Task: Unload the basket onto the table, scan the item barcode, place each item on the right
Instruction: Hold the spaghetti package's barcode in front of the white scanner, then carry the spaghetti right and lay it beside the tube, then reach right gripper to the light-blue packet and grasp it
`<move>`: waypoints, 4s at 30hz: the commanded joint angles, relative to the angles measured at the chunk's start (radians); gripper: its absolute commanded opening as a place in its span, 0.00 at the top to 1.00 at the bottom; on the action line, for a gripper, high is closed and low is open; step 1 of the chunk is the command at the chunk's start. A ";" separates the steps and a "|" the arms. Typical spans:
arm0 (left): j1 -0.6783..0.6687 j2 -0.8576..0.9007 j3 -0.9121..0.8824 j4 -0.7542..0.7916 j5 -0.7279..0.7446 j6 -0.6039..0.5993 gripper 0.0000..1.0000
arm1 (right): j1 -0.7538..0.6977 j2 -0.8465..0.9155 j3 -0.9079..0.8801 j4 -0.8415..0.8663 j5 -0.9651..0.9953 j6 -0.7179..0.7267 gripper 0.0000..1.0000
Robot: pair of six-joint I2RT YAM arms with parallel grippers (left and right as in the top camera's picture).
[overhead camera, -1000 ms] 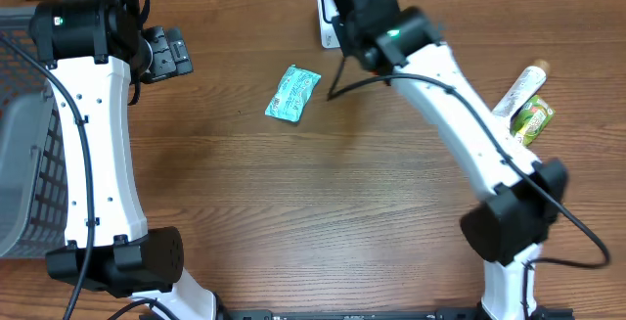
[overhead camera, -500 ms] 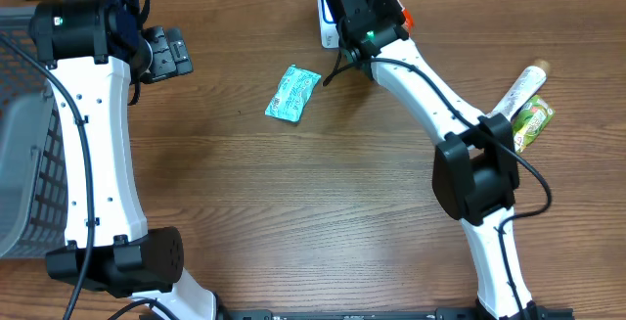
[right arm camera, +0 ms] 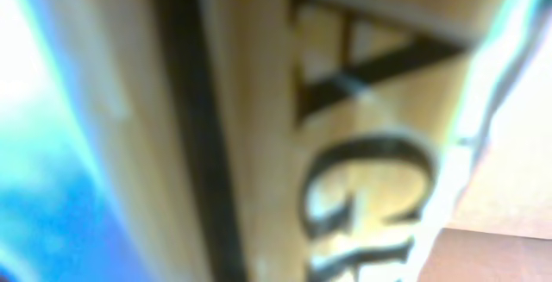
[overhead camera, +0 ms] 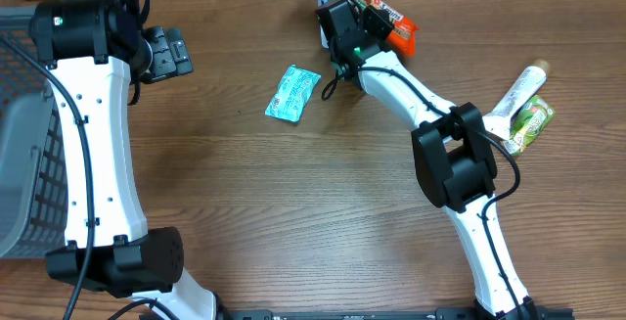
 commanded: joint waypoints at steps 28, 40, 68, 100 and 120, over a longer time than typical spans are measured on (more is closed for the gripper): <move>0.001 -0.008 0.008 0.002 -0.010 -0.006 0.00 | -0.063 0.022 0.043 0.089 0.107 0.033 0.96; 0.001 -0.008 0.008 0.002 -0.010 -0.007 0.01 | -0.063 0.021 0.043 0.087 0.140 0.014 0.96; 0.001 -0.008 0.008 0.002 -0.010 -0.006 0.01 | -0.489 -0.582 -0.042 -0.772 -1.026 1.239 0.96; 0.001 -0.008 0.008 0.002 -0.010 -0.006 0.00 | -0.757 -0.488 -0.482 -0.709 -1.075 1.169 0.03; 0.001 -0.008 0.008 0.001 -0.010 -0.006 0.01 | -0.308 -0.534 -0.177 -0.561 -1.322 0.998 0.00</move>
